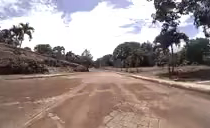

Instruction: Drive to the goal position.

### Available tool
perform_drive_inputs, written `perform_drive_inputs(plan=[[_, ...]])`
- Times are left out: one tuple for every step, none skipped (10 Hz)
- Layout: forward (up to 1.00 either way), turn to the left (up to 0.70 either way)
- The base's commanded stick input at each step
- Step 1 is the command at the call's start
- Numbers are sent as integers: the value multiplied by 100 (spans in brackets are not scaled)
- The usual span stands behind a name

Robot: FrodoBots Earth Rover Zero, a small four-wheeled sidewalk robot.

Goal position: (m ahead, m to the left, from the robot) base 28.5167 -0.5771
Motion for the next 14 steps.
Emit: perform_drive_inputs(plan=[[100, 0], [100, 0], [100, 0], [100, 0], [100, 0], [100, 0], [100, 0], [100, 0], [100, 0], [100, 0], [100, 0], [100, 0], [100, 0], [100, 0]])
